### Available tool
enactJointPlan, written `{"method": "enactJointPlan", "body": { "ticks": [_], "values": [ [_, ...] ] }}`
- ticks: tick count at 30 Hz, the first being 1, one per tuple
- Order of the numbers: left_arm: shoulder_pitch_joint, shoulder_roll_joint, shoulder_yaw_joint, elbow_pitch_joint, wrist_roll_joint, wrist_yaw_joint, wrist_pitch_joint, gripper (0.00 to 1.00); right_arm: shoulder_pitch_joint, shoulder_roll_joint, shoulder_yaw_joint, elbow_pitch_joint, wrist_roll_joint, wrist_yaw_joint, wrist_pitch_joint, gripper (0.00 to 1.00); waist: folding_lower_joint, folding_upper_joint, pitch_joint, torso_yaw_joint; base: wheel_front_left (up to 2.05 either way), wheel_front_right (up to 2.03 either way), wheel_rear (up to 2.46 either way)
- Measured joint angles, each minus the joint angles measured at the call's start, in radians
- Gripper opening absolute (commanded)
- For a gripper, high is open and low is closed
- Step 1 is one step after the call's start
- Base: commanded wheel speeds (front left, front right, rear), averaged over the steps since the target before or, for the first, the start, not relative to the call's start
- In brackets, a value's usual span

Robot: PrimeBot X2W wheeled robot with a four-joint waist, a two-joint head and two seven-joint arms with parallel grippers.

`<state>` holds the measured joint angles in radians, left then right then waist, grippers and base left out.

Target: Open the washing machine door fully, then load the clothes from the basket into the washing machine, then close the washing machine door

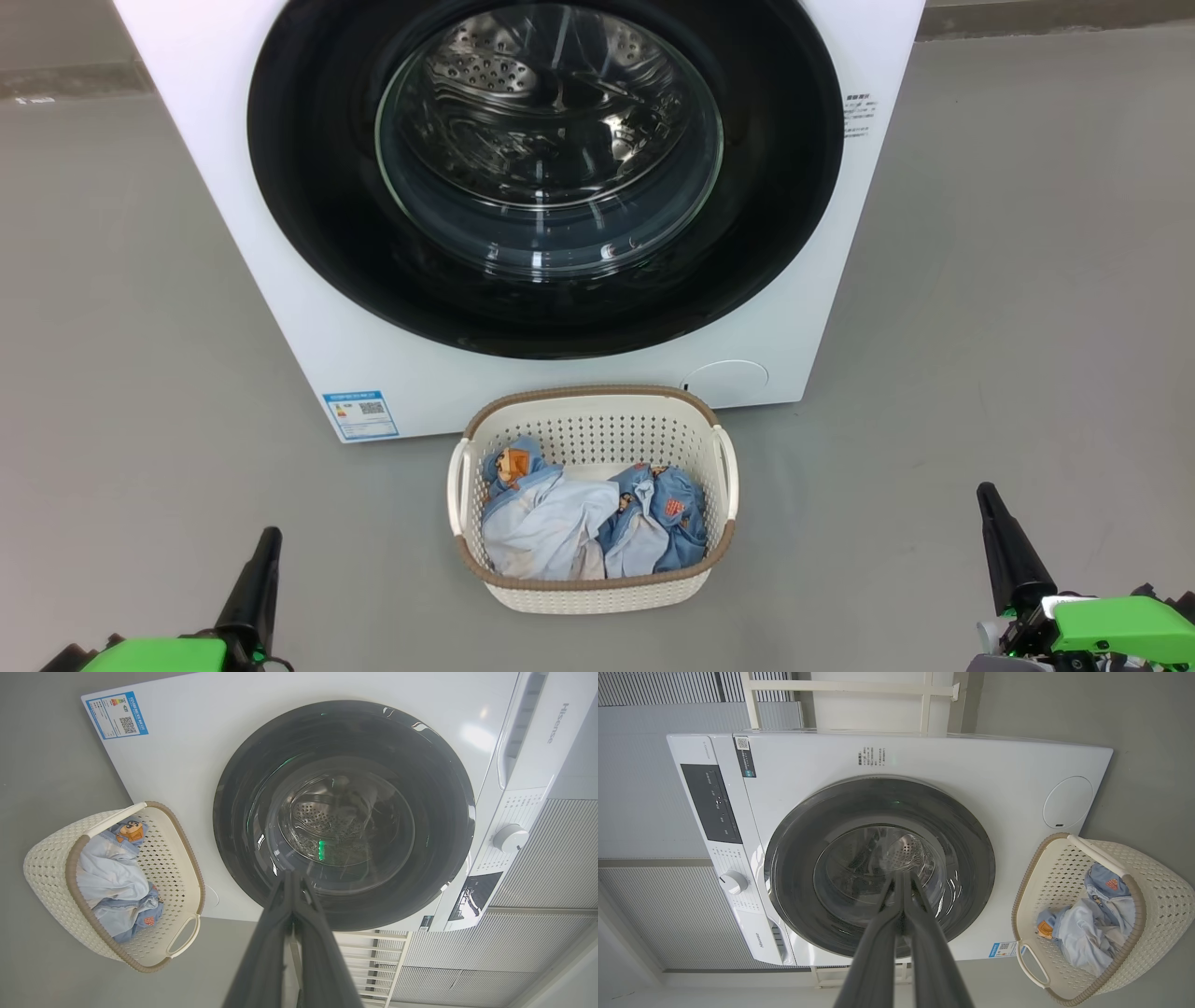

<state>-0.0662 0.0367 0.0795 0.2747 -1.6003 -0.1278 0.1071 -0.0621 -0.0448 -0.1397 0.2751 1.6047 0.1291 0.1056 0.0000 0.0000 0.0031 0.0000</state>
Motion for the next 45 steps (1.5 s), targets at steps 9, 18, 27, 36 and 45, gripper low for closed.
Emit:
{"method": "enactJointPlan", "body": {
  "ticks": [9, 18, 27, 36, 45],
  "values": [
    [0.0, 0.0, 0.0, 0.0, 0.0, 0.0, 0.0, 0.0, 0.0, 0.0, 0.0, 0.0, 0.0, 0.0, 0.0, 0.0, 0.0, 0.0, 0.0, 0.0, 0.0, 0.0, 0.0],
    [0.0, 0.0, 0.0, 0.0, 0.0, 0.0, 0.0, 0.0, 0.0, 0.0, 0.0, 0.0, 0.0, 0.0, 0.0, 0.0, 0.0, 0.0, 0.0, 0.0, 0.0, 0.0, 0.0],
    [0.0, 0.0, 0.0, 0.0, 0.0, 0.0, 0.0, 0.0, 0.0, 0.0, 0.0, 0.0, 0.0, 0.0, 0.0, 0.0, 0.0, 0.0, 0.0, 0.0, 0.0, 0.0, 0.0],
    [0.0, 0.0, 0.0, 0.0, 0.0, 0.0, 0.0, 0.0, 0.0, 0.0, 0.0, 0.0, 0.0, 0.0, 0.0, 0.0, 0.0, 0.0, 0.0, 0.0, 0.0, 0.0, 0.0],
    [0.0, 0.0, 0.0, 0.0, 0.0, 0.0, 0.0, 0.0, 0.0, 0.0, 0.0, 0.0, 0.0, 0.0, 0.0, 0.0, 0.0, 0.0, 0.0, 0.0, 0.0, 0.0, 0.0]
  ]
}}
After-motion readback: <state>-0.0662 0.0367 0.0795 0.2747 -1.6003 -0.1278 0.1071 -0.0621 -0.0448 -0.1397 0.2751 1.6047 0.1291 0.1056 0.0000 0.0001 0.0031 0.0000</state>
